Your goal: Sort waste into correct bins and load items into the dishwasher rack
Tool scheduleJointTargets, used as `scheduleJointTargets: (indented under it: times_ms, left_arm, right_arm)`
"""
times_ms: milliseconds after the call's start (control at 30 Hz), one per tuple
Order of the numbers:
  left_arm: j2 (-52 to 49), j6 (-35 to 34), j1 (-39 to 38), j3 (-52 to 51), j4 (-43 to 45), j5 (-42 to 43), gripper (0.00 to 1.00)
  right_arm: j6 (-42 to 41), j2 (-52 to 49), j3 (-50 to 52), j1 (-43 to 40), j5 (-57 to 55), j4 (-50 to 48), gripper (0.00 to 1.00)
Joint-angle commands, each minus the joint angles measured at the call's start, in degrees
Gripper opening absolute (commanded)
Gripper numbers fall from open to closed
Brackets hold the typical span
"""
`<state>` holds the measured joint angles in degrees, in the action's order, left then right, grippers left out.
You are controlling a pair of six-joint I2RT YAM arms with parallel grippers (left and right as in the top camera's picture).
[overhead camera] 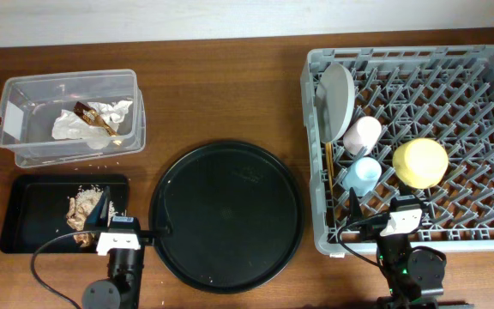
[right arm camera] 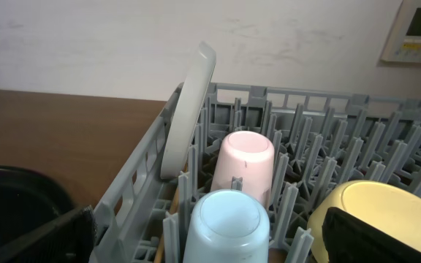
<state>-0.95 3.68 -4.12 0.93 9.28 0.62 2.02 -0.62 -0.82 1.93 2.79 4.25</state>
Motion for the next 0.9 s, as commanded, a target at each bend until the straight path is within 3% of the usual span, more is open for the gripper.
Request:
scheduleJointTargets:
  times_ms: [0, 133, 300, 867]
  left_arm:
    - [0.7, 1.2, -0.2, -0.5, 3.8, 0.6, 0.99]
    - [0.7, 1.2, -0.2, -0.5, 3.5, 0.6, 0.99]
    - [0.7, 1.1, -0.2, -0.5, -14.1, -0.7, 0.99]
    - [0.7, 1.2, 3.4, -0.5, -14.1, -0.6, 0.99]
  right_arm:
    - [0.3, 0.4, 0.5, 0.3, -0.3, 0.0, 0.99]
    - [0.3, 0.4, 0.5, 0.3, -0.3, 0.0, 0.99]
    - [0.3, 0.4, 0.5, 0.3, -0.3, 0.0, 0.99]
    - [0.3, 0.4, 0.5, 0.3, -0.3, 0.0, 0.99]
